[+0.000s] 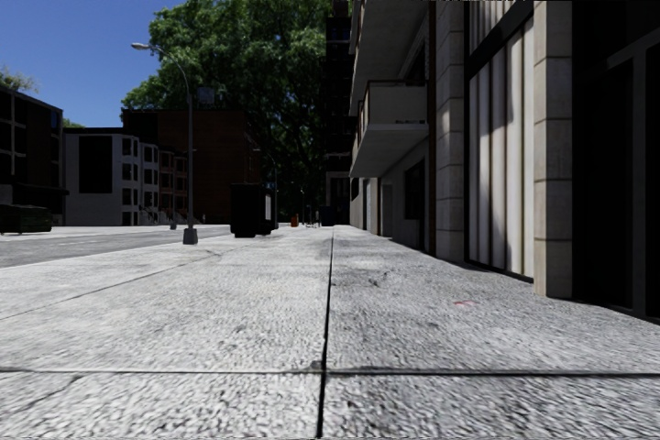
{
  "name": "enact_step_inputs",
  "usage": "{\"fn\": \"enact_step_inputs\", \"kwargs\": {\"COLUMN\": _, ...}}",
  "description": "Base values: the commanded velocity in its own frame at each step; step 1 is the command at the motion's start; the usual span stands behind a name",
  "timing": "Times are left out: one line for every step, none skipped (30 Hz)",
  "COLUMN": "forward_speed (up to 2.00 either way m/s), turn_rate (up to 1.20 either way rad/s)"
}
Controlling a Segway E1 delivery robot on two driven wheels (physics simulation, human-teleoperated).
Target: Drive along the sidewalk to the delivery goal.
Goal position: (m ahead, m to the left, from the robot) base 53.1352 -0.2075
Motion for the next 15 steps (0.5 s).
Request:
{"fn": "enact_step_inputs", "kwargs": {"forward_speed": 2.0, "turn_rate": 0.12}}
{"fn": "enact_step_inputs", "kwargs": {"forward_speed": 2.0, "turn_rate": 0.0}}
{"fn": "enact_step_inputs", "kwargs": {"forward_speed": 2.0, "turn_rate": 0.0}}
{"fn": "enact_step_inputs", "kwargs": {"forward_speed": 2.0, "turn_rate": 0.0}}
{"fn": "enact_step_inputs", "kwargs": {"forward_speed": 2.0, "turn_rate": 0.0}}
{"fn": "enact_step_inputs", "kwargs": {"forward_speed": 2.0, "turn_rate": 0.0}}
{"fn": "enact_step_inputs", "kwargs": {"forward_speed": 2.0, "turn_rate": 0.0}}
{"fn": "enact_step_inputs", "kwargs": {"forward_speed": 2.0, "turn_rate": 0.0}}
{"fn": "enact_step_inputs", "kwargs": {"forward_speed": 2.0, "turn_rate": 0.0}}
{"fn": "enact_step_inputs", "kwargs": {"forward_speed": 2.0, "turn_rate": 0.0}}
{"fn": "enact_step_inputs", "kwargs": {"forward_speed": 2.0, "turn_rate": 0.0}}
{"fn": "enact_step_inputs", "kwargs": {"forward_speed": 2.0, "turn_rate": 0.0}}
{"fn": "enact_step_inputs", "kwargs": {"forward_speed": 2.0, "turn_rate": 0.0}}
{"fn": "enact_step_inputs", "kwargs": {"forward_speed": 2.0, "turn_rate": 0.0}}
{"fn": "enact_step_inputs", "kwargs": {"forward_speed": 2.0, "turn_rate": 0.0}}
